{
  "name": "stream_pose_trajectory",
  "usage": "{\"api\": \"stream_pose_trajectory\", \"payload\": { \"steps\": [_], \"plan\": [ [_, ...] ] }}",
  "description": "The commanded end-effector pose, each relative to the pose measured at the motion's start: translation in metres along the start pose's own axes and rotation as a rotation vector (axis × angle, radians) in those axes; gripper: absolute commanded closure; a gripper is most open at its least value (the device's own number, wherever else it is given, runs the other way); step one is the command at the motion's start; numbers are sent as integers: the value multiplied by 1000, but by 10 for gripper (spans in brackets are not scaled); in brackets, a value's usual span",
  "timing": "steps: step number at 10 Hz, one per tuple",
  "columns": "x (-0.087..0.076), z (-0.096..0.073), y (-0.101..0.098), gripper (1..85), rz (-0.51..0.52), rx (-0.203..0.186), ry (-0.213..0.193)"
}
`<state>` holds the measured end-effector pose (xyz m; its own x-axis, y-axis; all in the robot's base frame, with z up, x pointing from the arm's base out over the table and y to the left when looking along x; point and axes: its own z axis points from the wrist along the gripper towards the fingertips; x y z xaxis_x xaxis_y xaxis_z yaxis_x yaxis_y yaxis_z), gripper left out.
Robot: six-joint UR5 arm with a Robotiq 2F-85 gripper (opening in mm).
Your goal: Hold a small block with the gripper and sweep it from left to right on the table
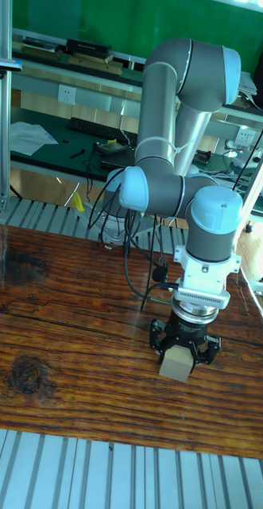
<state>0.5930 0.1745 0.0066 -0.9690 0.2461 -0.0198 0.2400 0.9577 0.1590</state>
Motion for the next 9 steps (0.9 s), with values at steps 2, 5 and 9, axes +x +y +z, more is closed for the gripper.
{"api": "stream_pose_trajectory", "payload": {
  "steps": [2,5,9],
  "plan": [
    [2,0,3,847,21,11,-3],
    [5,-14,18,847,30,-16,23],
    [-2,8,-14,847,16,104,-12]
  ]
}}
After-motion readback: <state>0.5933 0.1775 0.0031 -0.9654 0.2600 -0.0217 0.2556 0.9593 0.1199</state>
